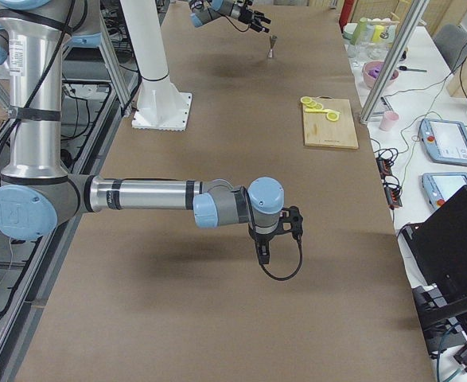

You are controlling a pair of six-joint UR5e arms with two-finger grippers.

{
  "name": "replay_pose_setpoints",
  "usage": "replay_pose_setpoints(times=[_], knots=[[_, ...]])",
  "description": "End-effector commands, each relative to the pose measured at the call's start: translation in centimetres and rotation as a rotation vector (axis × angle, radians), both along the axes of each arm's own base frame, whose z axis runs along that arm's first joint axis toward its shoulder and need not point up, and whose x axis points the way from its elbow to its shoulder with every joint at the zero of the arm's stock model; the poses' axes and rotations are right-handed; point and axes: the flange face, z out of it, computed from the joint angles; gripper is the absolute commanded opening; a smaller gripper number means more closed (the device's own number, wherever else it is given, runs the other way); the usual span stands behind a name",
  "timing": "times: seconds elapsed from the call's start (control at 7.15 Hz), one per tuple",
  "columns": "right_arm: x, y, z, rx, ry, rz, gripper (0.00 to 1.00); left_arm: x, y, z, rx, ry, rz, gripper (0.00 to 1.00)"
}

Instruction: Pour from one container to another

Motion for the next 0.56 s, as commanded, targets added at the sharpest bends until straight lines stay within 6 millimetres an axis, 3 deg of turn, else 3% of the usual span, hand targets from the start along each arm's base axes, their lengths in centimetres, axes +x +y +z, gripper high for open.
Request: replay_pose_setpoints(times=[0.0,0.42], knots=[[0.0,-0.5,-1.3,0.026,0.005,0.003,1.0,1.5,-0.5,-2.6,-0.029,0.012,0.103,0.97],[0.1,-1.0,-1.6,0.034,0.006,0.005,1.0,4.9,-3.4,-6.3,-0.091,0.004,0.217,0.97]])
